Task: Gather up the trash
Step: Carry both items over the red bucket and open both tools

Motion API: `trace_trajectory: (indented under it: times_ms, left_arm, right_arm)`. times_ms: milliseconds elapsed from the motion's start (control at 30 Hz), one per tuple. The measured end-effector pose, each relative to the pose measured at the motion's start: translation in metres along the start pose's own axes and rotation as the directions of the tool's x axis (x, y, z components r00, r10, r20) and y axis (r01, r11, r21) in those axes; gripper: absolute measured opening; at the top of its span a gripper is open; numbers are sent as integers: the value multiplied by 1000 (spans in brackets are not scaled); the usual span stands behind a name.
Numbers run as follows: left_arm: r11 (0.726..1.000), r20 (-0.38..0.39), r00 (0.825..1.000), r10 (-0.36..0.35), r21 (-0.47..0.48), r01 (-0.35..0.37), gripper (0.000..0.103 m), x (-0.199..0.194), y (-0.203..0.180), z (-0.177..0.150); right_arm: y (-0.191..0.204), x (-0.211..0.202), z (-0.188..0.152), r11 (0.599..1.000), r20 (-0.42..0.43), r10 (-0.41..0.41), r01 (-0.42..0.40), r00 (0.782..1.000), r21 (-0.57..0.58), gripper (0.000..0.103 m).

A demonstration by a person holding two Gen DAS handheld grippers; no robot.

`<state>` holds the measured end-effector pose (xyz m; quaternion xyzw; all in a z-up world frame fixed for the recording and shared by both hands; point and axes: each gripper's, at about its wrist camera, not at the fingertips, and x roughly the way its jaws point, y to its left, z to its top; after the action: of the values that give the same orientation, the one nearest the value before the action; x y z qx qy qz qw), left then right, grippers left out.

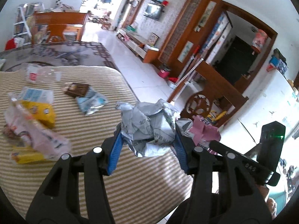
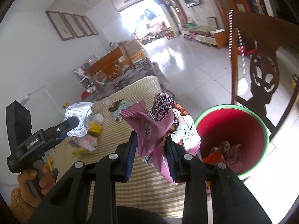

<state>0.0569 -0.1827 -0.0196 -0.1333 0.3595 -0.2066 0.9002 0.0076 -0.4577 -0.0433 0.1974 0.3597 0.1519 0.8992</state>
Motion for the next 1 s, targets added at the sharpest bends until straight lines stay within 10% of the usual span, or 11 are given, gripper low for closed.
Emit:
trace_trajectory:
  times_ms: [633,800,1000]
  left_arm:
    - [971,-216,964,-156,144,189,51,125,-91,11]
    - [956,-258,953,-157,202,212,87,142,-113,8]
    - [966,-215,964,-158,170,196,91,131,-101,7]
  right_arm:
    - [-93,-16,17,976,60,-144,132,988,173,35]
    - [-106,-15,16,964,56,-171,155,984,216,60]
    - [-107,-17,14,958,54,-191,174,980,228,65]
